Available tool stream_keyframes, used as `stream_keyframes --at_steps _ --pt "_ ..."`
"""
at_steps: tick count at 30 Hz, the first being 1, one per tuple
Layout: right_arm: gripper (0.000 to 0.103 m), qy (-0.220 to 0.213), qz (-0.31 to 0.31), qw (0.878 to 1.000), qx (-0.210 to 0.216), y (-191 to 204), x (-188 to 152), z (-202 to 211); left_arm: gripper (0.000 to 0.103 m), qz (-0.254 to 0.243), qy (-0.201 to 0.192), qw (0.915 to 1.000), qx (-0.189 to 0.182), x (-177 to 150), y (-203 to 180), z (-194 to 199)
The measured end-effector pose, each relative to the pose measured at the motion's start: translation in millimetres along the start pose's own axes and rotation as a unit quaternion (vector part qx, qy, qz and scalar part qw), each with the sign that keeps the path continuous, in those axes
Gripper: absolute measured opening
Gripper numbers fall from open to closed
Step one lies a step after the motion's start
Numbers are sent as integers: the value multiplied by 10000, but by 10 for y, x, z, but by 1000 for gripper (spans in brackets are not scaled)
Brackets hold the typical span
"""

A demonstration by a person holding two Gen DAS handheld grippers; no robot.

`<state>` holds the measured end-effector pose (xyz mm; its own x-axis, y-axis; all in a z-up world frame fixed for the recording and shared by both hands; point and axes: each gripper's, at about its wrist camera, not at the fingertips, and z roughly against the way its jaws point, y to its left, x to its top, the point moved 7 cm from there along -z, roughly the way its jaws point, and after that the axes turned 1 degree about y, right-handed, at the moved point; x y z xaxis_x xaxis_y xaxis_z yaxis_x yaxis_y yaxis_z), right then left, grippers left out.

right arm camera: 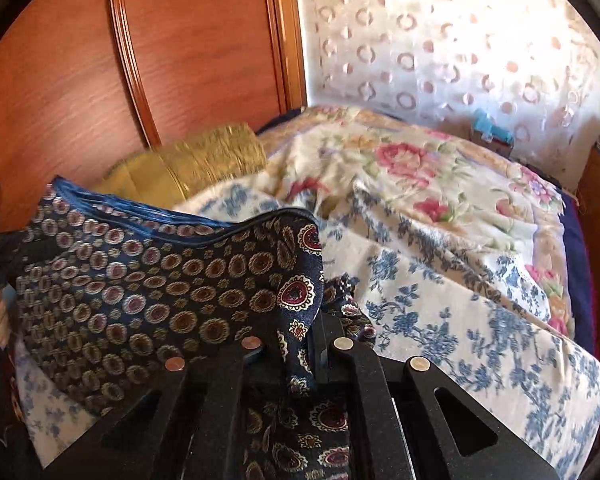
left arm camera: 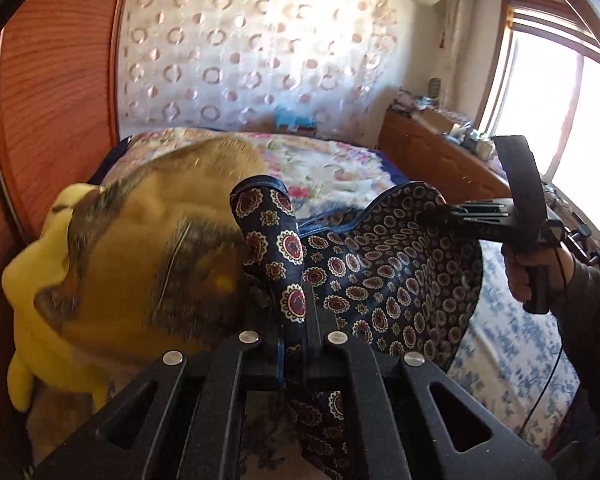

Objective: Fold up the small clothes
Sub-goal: 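Carry the folded shirt with both grippers toward the stack beside the wardrobe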

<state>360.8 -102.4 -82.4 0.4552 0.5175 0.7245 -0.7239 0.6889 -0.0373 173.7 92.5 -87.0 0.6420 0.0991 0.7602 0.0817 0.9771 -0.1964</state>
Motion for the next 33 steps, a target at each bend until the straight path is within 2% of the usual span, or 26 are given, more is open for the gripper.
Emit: stream_keyframes --at_steps 1,2,3,4,6,8,12,15,18,20,22,23,26,28,33 --pt "21 70 -4 10000 -32 -28 -7 -83 6 10 14 10000 11 -26 0 -15" --pt "29 154 -27 9997 -162 -54 6 -165 6 12 22 10000 9 -49 -17 -11" --pt "49 208 -69 9994 -280 -109 6 -211 6 12 30 10000 0 -70 -25 -10" --pt "63 211 -125 9993 -272 -104 -12 -243 6 7 45 10000 0 -86 -28 -19" --pt "68 276 -224 9993 -125 -119 -70 -348 6 -28 74 10000 28 -108 -28 -37" --pt "69 385 -306 9986 -191 -161 -131 -466 6 -37 89 9999 26 -103 -28 -52" --pt "70 497 -592 9970 64 -217 -169 -598 6 -5 116 9999 31 -123 9 -66" --pt "71 411 -609 9973 88 -211 -144 -643 6 -4 148 9999 36 -156 19 -83" --pt "70 356 -599 9972 252 -112 -175 -524 6 0 148 9999 9 -171 25 -74" --pt "56 347 -442 9981 251 -19 -178 -530 6 0 143 9999 -33 -150 21 -85" --pt "15 391 -347 9975 468 82 -170 -578 6 -10 122 9999 -102 -136 -10 -75" --pt "14 418 -328 9971 549 103 -182 -555 6 -5 101 9998 -145 -125 -19 -63" --pt "10 308 -163 9985 423 154 -184 -548 6 -44 -80 9996 -264 -68 -103 45" --pt "9 89 -138 9995 278 173 -163 -425 6 -74 -302 9987 -393 13 -192 188" --pt "9 -607 110 9981 1 314 49 64 6 -52 -788 9959 -445 227 -244 488"
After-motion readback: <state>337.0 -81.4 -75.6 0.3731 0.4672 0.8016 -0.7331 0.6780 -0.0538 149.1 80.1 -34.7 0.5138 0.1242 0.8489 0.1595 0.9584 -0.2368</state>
